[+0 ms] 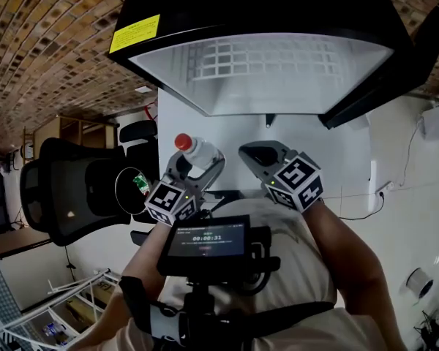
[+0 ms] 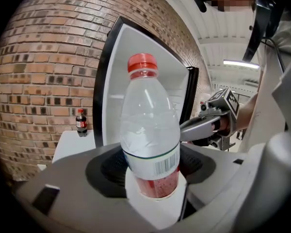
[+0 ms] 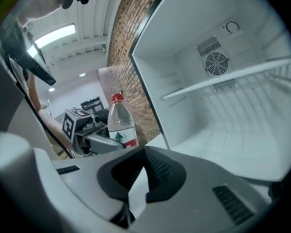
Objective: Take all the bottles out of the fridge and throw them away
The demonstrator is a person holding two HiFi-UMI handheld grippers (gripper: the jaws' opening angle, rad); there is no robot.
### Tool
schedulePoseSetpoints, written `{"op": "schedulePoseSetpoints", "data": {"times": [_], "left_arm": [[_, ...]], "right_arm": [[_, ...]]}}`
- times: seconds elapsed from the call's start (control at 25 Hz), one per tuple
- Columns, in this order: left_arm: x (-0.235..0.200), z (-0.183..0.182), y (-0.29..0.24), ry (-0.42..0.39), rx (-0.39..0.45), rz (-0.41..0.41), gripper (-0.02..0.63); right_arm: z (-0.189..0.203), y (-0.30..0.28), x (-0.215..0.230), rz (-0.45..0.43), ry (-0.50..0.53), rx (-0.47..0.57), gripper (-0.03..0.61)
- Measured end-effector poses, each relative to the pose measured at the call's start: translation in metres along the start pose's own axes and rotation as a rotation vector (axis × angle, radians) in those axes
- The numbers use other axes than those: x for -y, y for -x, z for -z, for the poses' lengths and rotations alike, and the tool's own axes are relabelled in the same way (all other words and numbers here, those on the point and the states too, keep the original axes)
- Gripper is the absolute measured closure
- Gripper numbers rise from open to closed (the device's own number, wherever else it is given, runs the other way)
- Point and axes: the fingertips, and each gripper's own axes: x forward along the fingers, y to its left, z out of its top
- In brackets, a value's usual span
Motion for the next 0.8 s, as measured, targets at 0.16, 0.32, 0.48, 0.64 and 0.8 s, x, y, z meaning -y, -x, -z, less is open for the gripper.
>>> {"op": "schedulePoseSetpoints", "data": {"times": [0.16, 0.32, 0.48, 0.64, 0.8], "left_arm": [[-0.001, 0.003, 0.0, 0.003, -0.005, 0.001, 0.304], [-0.004, 0.003, 0.003, 0.014, 0.003, -0.009, 0.304], [-0.01, 0.01, 0.012, 0.021, 0.0, -0.029, 0.302], [-0.021, 0.02, 0.023, 0.052, 0.016, -0.065, 0.302], [-0.035, 0.036, 0.037, 0.065, 0.019, -0.1, 0.304]], "right_arm": [[0.004, -0.003, 0.0, -0.002, -0.016, -0.01, 0.574], [0.003, -0.009, -0.001, -0.009, -0.013, -0.015, 0.574], [0.003, -0.015, -0.008, -0.022, -0.007, -0.024, 0.574], [0.007, -0.02, -0.014, -0.031, -0.005, -0.043, 0.575], [0.012, -0.032, -0.022, -0.046, -0.003, -0.064, 0.575]]}}
